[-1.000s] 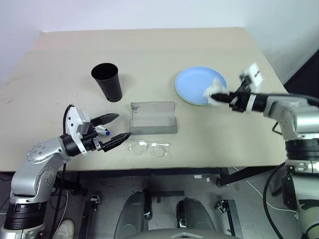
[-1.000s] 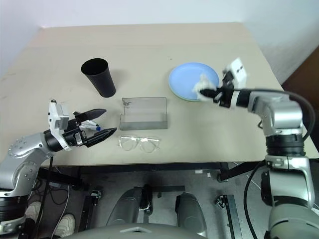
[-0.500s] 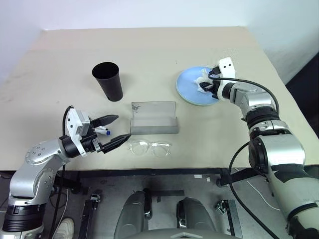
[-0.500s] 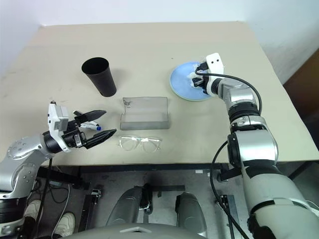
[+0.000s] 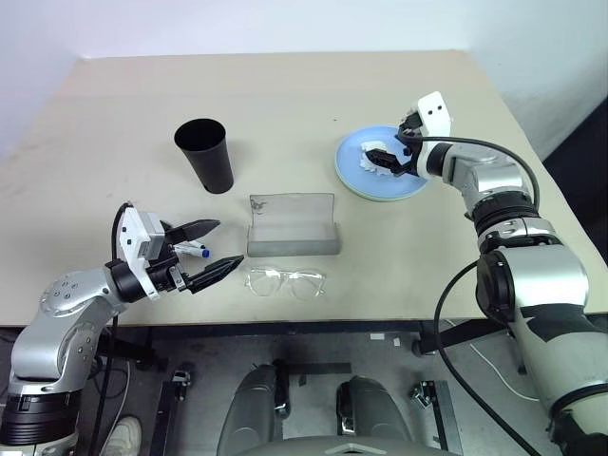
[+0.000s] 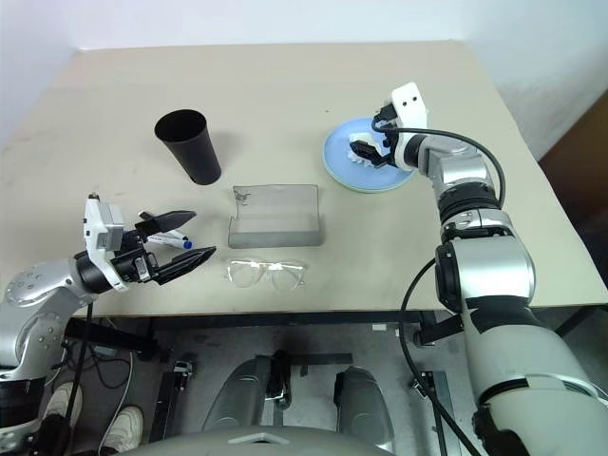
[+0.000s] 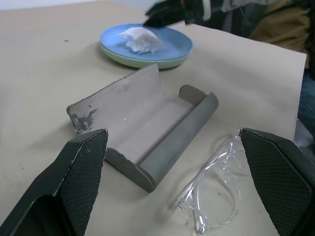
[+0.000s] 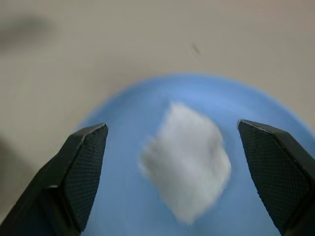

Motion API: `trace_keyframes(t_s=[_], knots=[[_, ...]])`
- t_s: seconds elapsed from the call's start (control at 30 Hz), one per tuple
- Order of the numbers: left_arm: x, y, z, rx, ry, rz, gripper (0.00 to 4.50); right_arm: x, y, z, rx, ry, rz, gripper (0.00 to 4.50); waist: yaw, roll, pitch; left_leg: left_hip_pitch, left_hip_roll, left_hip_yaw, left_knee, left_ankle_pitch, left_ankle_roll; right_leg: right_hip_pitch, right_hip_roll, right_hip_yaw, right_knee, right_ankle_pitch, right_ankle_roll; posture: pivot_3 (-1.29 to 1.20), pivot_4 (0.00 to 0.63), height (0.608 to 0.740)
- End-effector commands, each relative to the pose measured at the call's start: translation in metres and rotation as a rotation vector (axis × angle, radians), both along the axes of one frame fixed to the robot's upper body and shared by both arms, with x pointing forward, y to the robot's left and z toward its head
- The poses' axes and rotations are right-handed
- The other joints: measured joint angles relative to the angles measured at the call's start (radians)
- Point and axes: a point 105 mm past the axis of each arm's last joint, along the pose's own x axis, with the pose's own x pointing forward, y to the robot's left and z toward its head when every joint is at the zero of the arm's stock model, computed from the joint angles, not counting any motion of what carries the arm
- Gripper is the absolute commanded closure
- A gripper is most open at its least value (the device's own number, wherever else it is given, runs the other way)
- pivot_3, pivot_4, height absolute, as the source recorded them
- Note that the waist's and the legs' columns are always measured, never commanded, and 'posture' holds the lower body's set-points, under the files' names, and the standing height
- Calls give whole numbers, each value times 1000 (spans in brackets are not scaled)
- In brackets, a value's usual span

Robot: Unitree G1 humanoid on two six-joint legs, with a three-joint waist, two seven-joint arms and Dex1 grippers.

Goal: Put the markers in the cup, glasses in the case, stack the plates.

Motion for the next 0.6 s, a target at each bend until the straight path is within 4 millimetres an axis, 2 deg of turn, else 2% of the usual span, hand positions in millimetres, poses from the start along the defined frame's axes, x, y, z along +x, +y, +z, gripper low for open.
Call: trace_keyframes(t_s=[0.03, 0.1, 0.33, 0.47, 0.6], knots=[[-2, 0, 12, 13, -39, -11, 0, -35, 29, 32, -8, -92, 269, 18, 1, 0, 0, 0, 0, 0, 0, 0, 0, 0, 0, 0, 0, 0, 0, 0, 150, 707], [-2, 2, 12, 24, -34, -8, 0, -60, 44, 27, -37, -63, 384, 18, 1, -1, 0, 1, 0, 0, -1, 0, 0, 1, 0, 0, -1, 0, 0, 0, 150, 707], [-2, 9, 11, 39, -7, 17, 0, -123, 83, 5, -111, 70, 634, 18, 2, 0, 0, 1, 0, -1, -1, -4, 2, 1, -1, 0, -1, 0, -1, 0, 150, 707], [-1, 9, 9, 40, -2, 20, 0, -152, 105, -14, -165, 152, 750, 18, 2, -1, 0, 4, 0, -2, -3, -5, 1, -1, -1, 0, -2, 0, -1, 0, 150, 707], [0, 5, 10, 38, -5, 17, 0, -166, 115, -33, -190, 262, 789, 18, 3, -1, 0, 4, 0, -2, -5, -4, 1, -1, -2, 0, -3, 0, -1, 0, 150, 707]])
